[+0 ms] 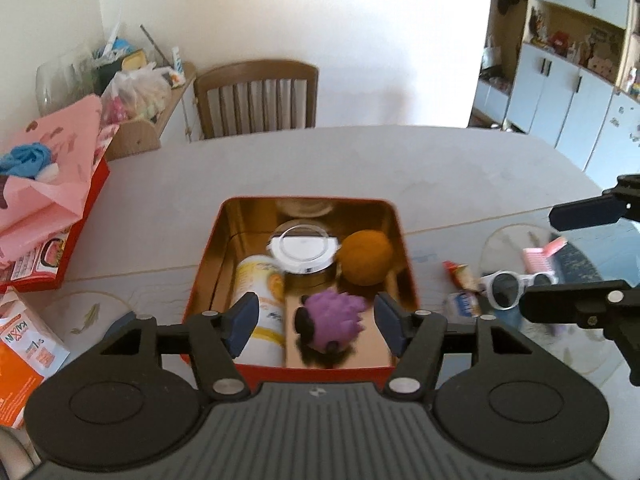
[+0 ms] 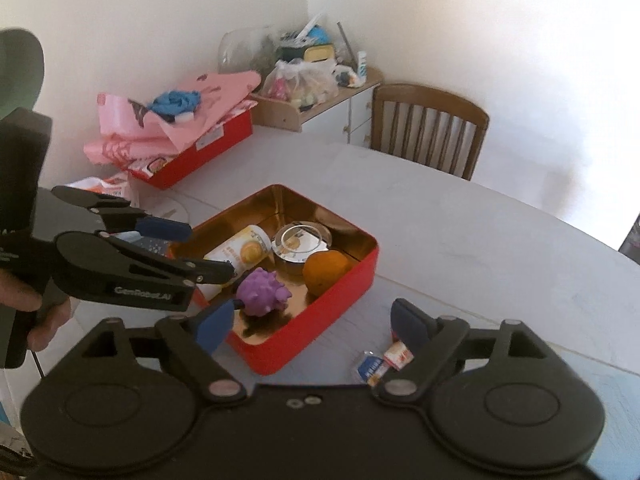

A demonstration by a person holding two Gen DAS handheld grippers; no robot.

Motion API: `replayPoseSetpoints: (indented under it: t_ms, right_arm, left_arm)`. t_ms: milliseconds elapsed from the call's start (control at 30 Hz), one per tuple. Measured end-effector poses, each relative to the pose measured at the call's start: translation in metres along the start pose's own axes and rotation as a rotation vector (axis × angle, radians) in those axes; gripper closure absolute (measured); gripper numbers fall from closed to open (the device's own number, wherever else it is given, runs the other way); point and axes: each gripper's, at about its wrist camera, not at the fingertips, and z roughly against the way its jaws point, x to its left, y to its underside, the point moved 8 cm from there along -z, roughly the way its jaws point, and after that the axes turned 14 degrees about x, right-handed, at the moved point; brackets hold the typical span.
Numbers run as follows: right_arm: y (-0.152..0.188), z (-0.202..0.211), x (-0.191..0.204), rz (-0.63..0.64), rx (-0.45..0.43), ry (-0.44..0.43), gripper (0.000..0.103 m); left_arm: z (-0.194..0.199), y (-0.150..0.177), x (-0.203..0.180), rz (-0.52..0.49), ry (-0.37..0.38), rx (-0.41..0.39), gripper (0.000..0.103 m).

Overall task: Organize rigid objects
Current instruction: 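Withdraw both open grippers from the red tin box, then reach the right gripper to the pink stick while the left moves toward the sunglasses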

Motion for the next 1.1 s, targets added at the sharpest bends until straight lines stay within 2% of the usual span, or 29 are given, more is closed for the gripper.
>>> replayPoseSetpoints:
  t_ms: [167, 333, 633, 867, 1100]
  right_arm:
    - [0.015, 0.019, -0.012, -0.038, -0.031, 0.008, 0.005]
    - [0.033, 0.037, -0.028, -0.083, -0.057, 0.023, 0.0]
    - [0.069, 0.058, -0.071, -0.195, -0.081, 0.049, 0.0]
    - [0.093, 0.064, -0.106, -0.253, -0.076, 0.061, 0.0]
    - [0.108, 0.062, -0.142, -0.283, -0.061, 0.076, 0.0]
  left_arm:
    - [0.017, 0.002, -0.022, -0.024, 0.022, -0.022, 0.036]
    - [0.028, 0.001, -0.044, -0.031, 0.05, -0.042, 0.033]
    - [0.036, -0.001, -0.086, -0.045, 0.108, -0.069, 0.021]
    - [0.032, -0.005, -0.112, -0.046, 0.118, -0.082, 0.018]
    - [0.016, -0.007, -0.13, -0.027, 0.108, -0.063, 0.018]
